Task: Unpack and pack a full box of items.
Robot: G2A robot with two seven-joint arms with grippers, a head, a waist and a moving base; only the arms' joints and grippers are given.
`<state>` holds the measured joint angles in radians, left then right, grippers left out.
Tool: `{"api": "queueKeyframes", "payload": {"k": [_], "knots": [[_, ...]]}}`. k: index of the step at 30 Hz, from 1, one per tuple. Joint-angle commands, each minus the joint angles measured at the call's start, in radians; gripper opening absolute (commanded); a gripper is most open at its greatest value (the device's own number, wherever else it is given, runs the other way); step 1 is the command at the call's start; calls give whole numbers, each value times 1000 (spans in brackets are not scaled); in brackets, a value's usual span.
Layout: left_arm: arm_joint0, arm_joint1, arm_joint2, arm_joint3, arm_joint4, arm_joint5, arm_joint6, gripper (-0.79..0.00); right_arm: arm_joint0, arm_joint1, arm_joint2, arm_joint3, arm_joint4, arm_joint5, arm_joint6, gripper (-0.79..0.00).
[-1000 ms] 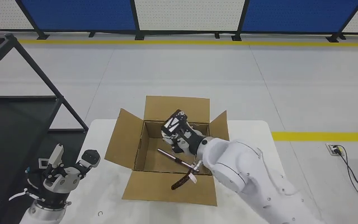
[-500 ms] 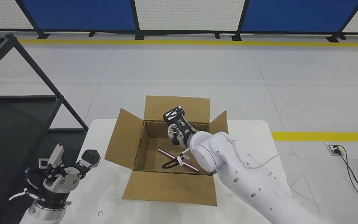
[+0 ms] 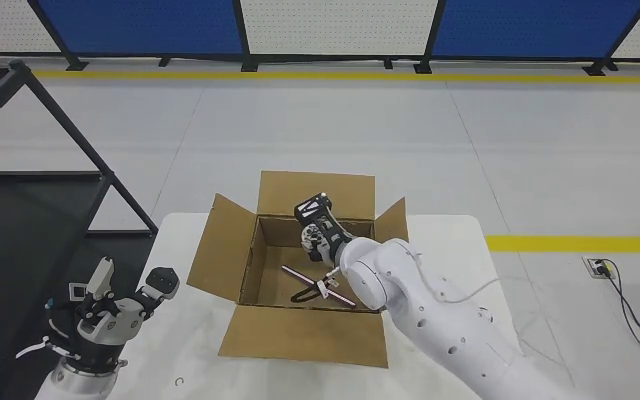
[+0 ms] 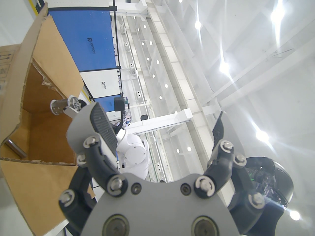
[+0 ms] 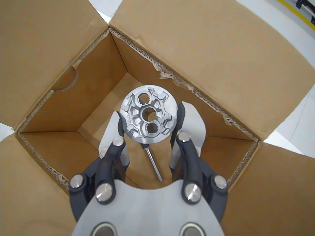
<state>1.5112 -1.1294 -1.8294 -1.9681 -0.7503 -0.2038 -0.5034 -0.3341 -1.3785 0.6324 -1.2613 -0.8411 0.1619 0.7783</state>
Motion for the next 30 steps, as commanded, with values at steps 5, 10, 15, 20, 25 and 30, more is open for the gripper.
{"api": "queueKeyframes", "payload": {"k": [5,10,15,20,25,30], "knots": [[0,0,0,0,0,0,0,0,24,-38,-22,173,71,-99,-23,-785],[0,0,0,0,0,0,0,0,47,-81,-61,303,99,-168,-79,-785],[0,0,0,0,0,0,0,0,66,-120,-84,404,115,-212,-123,-785],[0,0,0,0,0,0,0,0,90,-163,-110,494,120,-211,-126,-785],[0,0,0,0,0,0,0,0,115,-213,-140,571,114,-163,-120,-785],[0,0,0,0,0,0,0,0,135,-259,-159,646,111,-151,-126,-785]]}}
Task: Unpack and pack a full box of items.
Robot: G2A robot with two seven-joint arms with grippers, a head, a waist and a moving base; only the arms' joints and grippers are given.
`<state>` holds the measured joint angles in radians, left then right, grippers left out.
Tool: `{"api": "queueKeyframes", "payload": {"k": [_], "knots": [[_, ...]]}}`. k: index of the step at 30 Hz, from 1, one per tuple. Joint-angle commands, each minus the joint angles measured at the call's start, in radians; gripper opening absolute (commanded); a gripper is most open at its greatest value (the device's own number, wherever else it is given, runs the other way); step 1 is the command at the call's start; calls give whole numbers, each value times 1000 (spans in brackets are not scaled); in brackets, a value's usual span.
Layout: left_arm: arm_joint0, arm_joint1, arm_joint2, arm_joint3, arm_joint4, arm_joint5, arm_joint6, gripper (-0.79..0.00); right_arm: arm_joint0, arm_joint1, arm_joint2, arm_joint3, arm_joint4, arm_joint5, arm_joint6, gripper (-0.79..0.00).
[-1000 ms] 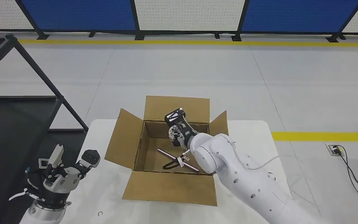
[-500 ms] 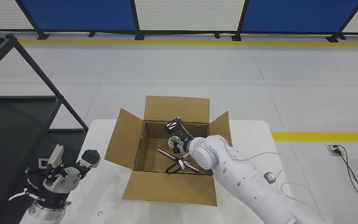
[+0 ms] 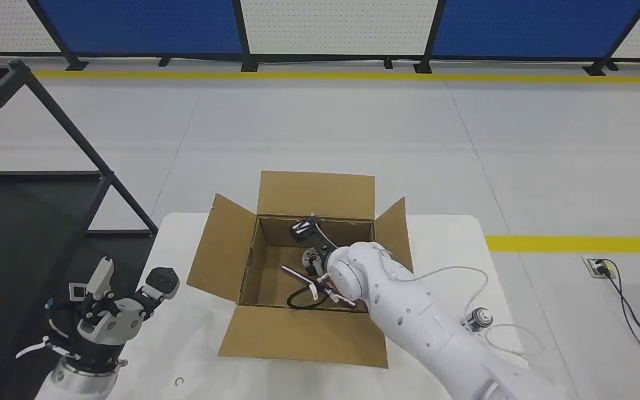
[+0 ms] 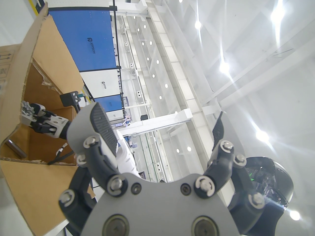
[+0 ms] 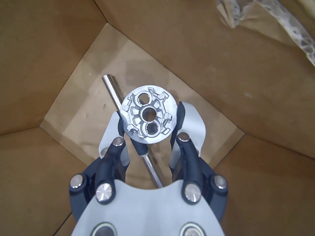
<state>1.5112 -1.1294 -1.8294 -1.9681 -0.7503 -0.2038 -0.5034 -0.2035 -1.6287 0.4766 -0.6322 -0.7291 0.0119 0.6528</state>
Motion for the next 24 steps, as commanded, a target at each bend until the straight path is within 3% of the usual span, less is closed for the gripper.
{"api": "queueKeyframes", "payload": {"k": [1,5,10,12,15,17,24], "knots": [[0,0,0,0,0,0,0,0,8,-17,-5,31,0,-3,-2,-785],[0,0,0,0,0,0,0,0,22,-46,-10,86,2,-10,-3,-785],[0,0,0,0,0,0,0,0,33,-77,-10,148,6,-20,-9,-674],[0,0,0,0,0,0,0,0,37,-86,-8,169,6,-26,-16,-520],[0,0,0,0,0,0,0,0,43,-99,-4,195,5,-32,-21,-453],[0,0,0,0,0,0,0,0,47,-106,-2,209,3,-34,-25,-320],[0,0,0,0,0,0,0,0,57,-124,7,235,-14,-38,-40,-219]]}}
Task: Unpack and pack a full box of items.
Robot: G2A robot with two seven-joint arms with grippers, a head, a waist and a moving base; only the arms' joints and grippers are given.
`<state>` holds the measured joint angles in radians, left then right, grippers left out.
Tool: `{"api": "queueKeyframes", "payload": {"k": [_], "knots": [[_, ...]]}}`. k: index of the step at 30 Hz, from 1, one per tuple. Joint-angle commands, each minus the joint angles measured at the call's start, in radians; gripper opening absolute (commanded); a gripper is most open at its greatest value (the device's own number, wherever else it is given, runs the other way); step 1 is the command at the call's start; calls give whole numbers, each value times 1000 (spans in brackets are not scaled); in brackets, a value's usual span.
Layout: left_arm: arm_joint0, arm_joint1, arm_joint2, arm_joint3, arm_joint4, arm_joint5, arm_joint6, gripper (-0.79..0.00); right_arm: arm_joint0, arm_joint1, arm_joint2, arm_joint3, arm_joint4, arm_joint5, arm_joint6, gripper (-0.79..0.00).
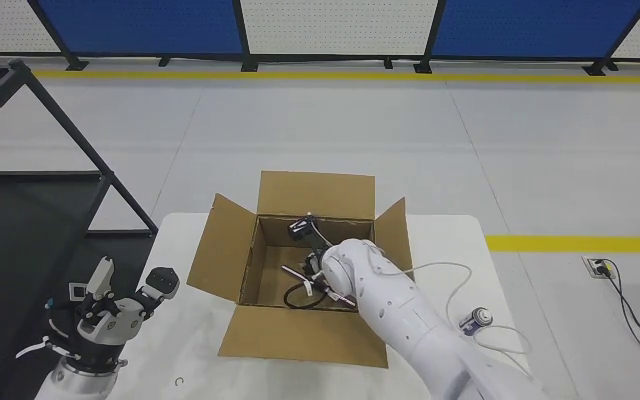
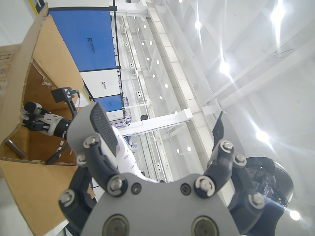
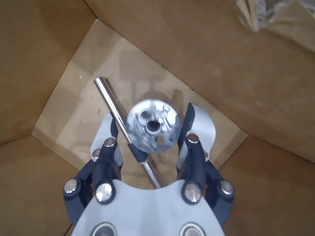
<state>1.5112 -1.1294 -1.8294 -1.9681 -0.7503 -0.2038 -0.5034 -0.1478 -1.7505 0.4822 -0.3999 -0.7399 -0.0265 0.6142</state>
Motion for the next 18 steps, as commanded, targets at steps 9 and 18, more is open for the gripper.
{"api": "queueKeyframes", "payload": {"k": [9,18], "knots": [[0,0,0,0,0,0,0,0,4,-3,22,-17,-36,-7,-41,0],[0,0,0,0,0,0,0,0,-50,50,65,-158,-116,6,-81,0]]}}
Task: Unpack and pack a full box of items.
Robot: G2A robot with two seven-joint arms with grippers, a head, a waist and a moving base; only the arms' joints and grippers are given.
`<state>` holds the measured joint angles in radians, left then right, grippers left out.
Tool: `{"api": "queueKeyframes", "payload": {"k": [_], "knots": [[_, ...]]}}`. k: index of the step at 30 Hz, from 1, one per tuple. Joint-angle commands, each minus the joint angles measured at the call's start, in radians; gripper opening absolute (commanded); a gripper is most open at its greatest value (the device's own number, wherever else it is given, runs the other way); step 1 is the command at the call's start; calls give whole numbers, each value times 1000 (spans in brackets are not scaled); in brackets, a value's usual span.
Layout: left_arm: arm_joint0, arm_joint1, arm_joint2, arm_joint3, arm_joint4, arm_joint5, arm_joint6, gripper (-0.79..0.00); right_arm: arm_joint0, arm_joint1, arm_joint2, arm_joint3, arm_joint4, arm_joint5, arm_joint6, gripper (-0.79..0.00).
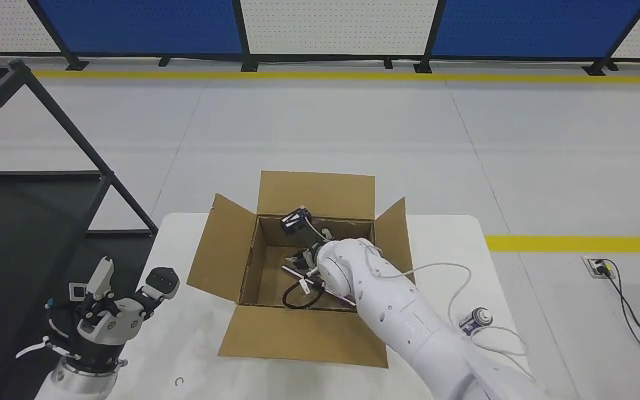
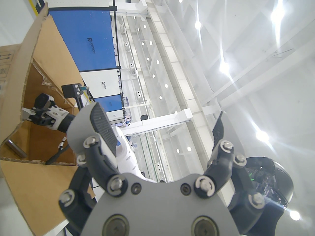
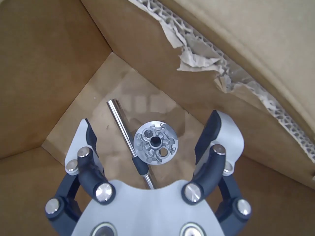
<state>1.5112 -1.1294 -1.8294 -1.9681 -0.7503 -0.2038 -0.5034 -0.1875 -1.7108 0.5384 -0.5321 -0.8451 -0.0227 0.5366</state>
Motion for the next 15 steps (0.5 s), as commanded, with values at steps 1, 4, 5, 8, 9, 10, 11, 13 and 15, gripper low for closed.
{"api": "queueKeyframes", "payload": {"k": [1,4,5,8,9,10,11,13,15], "knots": [[0,0,0,0,0,0,0,0,-22,21,18,-54,-23,4,-5,0],[0,0,0,0,0,0,0,0,-69,59,56,-159,-58,5,-8,0],[0,0,0,0,0,0,0,0,-89,75,73,-201,-73,6,-8,0],[-2,-1,-1,-9,8,2,9,0,-166,125,133,-355,-131,2,3,0],[-3,-1,-2,-11,11,1,11,0,-198,144,157,-416,-152,-4,10,0],[-4,-1,-3,-12,14,-1,13,0,-233,163,184,-480,-174,-14,19,0],[-5,-1,-4,-12,16,-3,16,0,-272,182,214,-549,-193,-27,27,0],[-5,-2,-9,-13,28,-9,22,0,-356,218,280,-685,-232,-66,39,0],[-4,-2,-13,-10,32,-12,26,0,-438,247,341,-815,-265,-102,50,0]]}}
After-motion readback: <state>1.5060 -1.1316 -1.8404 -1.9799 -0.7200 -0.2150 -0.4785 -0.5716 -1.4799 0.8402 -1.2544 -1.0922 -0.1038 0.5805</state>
